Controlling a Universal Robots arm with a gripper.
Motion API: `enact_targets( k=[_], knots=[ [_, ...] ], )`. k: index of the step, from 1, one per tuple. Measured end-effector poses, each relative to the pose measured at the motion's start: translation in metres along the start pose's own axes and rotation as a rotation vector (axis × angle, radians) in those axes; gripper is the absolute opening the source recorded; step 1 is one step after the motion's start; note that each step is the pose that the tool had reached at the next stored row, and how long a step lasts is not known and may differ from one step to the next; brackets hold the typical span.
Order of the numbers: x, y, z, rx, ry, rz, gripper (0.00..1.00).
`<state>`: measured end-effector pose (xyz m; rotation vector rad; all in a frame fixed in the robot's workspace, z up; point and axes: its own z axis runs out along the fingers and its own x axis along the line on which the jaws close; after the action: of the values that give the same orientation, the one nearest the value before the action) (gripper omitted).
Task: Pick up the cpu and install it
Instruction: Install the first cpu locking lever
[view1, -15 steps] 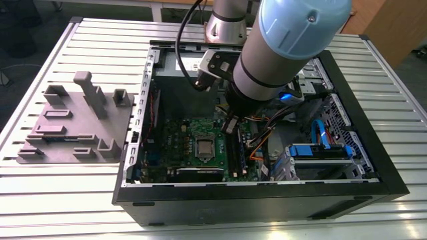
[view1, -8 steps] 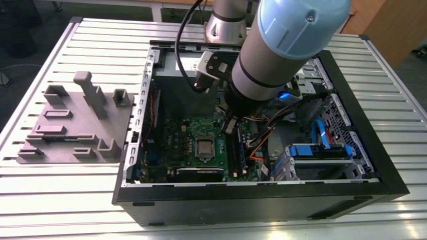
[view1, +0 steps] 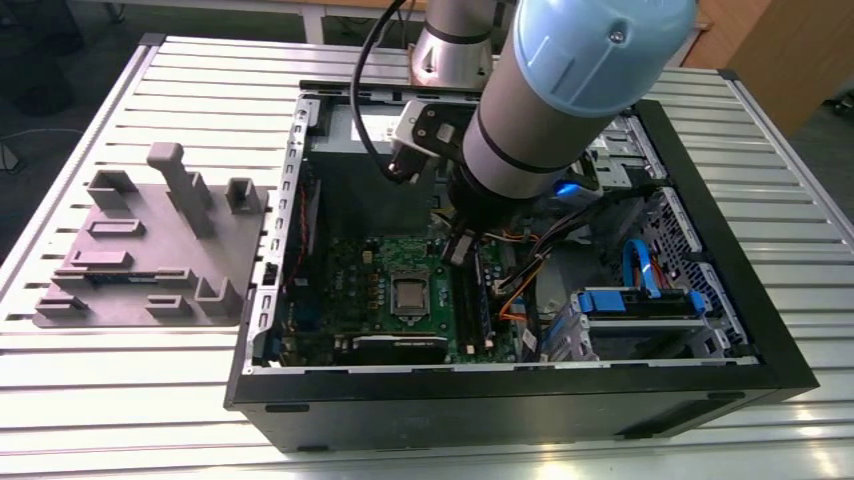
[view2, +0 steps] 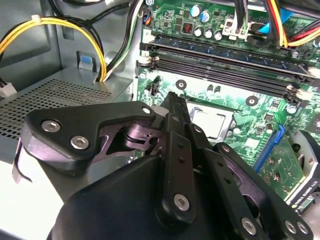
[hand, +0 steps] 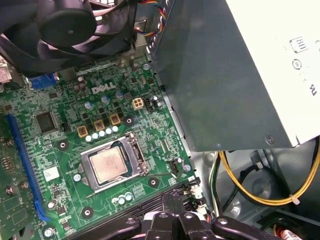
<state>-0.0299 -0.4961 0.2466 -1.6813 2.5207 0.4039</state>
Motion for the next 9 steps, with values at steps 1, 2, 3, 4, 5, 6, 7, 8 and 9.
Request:
enact_targets(
  k=[1,2,3,4,5,6,7,8,9],
  knots=[
    [-0.0002,0.0001,0.0001,0.0,0.0001,0.0,0.1],
    [-0.0007,0.0003,0.0002,0.0,0.0003,0.0,0.1],
    [-0.0013,0.0004,0.0005,0.0,0.0003,0.0,0.1],
    [-0.0021,0.0006,0.0008,0.0,0.0002,0.0,0.1],
    [-0.0026,0.0008,0.001,0.0,0.0002,0.0,0.1],
    [-0.003,0.0008,0.0014,0.0,0.0002,0.0,0.1],
    [-0.0036,0.0009,0.0017,0.0,0.0002,0.0,0.1],
    [-0.0044,0.0009,0.0022,0.0,0.0001,0.0,0.1],
    [-0.0052,0.0009,0.0027,0.0,0.0001,0.0,0.1]
  ],
)
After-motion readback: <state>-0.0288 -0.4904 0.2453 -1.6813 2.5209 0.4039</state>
